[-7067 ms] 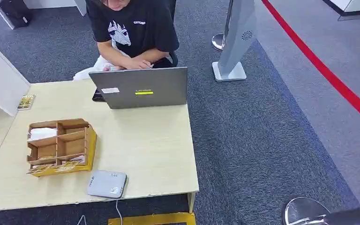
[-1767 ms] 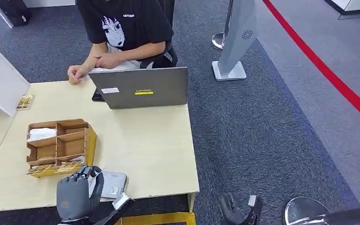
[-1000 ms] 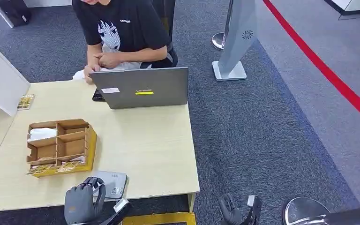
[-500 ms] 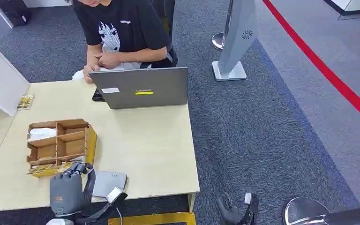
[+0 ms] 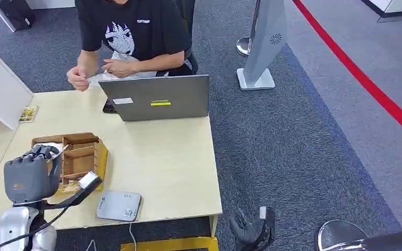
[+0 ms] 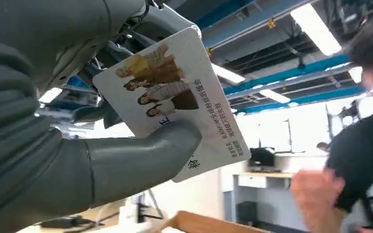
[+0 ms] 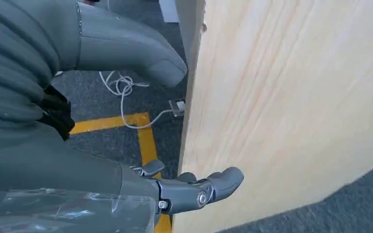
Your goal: Pass the card to the sensor for recognition and then transmit it.
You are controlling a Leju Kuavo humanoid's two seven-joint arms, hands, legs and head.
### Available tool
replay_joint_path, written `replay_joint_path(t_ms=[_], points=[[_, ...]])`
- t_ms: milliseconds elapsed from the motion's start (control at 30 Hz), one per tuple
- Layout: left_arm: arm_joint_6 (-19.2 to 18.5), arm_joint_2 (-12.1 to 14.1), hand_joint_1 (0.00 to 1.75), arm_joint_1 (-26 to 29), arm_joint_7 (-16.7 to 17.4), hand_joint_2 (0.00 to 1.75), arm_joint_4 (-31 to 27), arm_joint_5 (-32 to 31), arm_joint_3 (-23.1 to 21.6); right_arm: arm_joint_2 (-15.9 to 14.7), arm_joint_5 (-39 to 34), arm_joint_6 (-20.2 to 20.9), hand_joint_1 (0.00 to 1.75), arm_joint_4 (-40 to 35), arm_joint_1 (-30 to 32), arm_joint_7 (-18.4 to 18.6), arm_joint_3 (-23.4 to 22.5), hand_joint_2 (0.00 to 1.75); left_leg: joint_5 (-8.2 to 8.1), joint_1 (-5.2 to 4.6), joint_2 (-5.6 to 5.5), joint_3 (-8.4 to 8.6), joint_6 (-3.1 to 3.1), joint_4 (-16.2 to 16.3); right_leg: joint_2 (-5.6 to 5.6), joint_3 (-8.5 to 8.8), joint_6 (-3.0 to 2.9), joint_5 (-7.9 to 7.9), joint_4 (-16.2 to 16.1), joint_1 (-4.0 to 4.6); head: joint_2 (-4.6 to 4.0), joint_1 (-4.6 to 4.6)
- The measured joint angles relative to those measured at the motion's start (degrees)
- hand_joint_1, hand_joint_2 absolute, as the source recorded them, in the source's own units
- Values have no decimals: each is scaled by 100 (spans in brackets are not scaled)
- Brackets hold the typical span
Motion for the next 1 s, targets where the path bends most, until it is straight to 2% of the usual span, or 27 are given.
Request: replay_joint_path(t_ms=[167, 300, 533, 1000], points=[[0, 409, 175, -323, 44, 175, 568, -136, 207, 39, 57, 15, 0, 0, -23, 2, 44, 175, 0, 0, 0, -1, 0, 0, 1, 0, 0, 0, 1, 0, 0, 0], [13, 568, 175, -435, 44, 175, 736, -179, 264, 63, 94, 13, 0, 0, -32, 17, 98, 175, 0, -2, 0, -2, 0, 0, 1, -1, 0, 0, 0, 0, 0, 2], [15, 662, 175, -515, 44, 175, 847, -179, 275, 94, 105, 11, 0, 0, -41, 39, 116, 175, 0, -2, 1, -2, 0, 1, 1, -1, 0, 0, -1, -1, 0, 0], [50, 677, 175, -596, 63, 175, 915, -177, 279, 96, 160, -2, 0, 0, -46, 42, 127, 175, -1, -2, 1, -2, 0, 1, 1, -2, 0, 0, -1, -1, 0, 0]])
